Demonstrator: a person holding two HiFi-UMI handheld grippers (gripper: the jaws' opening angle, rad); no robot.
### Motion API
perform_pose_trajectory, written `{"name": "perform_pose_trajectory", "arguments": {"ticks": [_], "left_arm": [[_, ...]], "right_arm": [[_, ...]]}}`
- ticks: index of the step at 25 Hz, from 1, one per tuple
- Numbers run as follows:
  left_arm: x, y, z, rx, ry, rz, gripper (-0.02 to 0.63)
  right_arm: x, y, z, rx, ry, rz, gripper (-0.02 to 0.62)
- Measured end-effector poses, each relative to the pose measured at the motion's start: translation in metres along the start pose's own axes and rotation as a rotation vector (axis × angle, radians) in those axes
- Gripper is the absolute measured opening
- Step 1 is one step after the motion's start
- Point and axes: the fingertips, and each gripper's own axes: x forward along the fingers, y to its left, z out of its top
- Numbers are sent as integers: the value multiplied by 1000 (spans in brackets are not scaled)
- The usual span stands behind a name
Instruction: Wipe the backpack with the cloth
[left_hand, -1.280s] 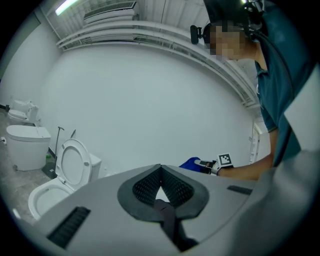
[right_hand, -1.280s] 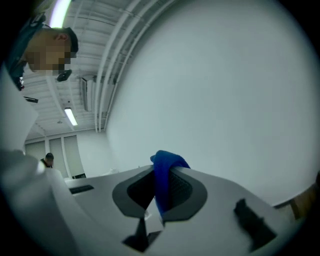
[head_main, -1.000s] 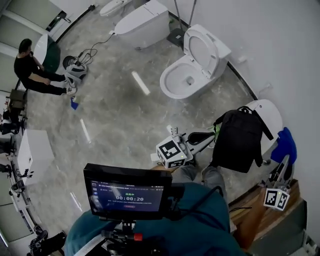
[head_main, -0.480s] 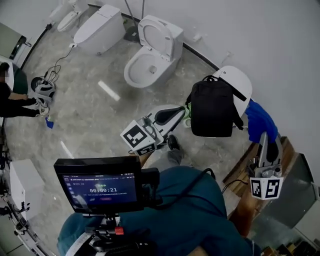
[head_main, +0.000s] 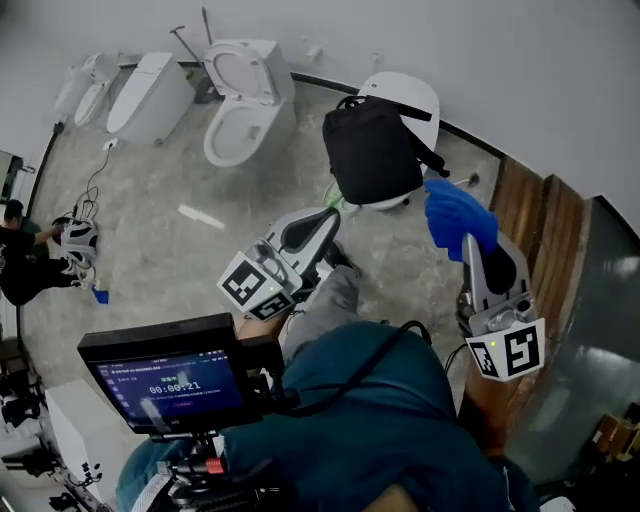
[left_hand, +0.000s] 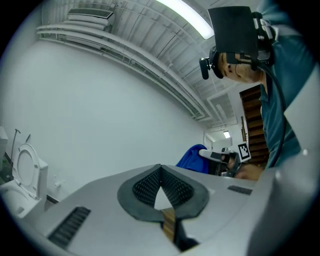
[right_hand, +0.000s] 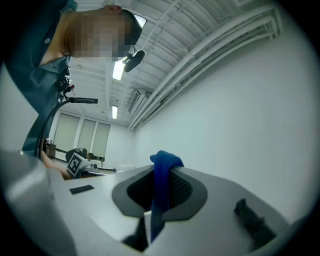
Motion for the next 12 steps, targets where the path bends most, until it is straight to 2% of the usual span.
{"name": "perform_pose_trajectory", "arguments": {"ticks": [3,7,12], "left_arm": [[-5,-56,-12,39,27,-28,5],[-29,-111,-15,63,44,-19,4],[-60,-151,-9,143,93,-28,5]], "right_arm": [[-58,7,1,24,-8,-21,26],[-110,25,-3,56,0,-16,26],[-140,55,0,105,-23,-1,26]]}}
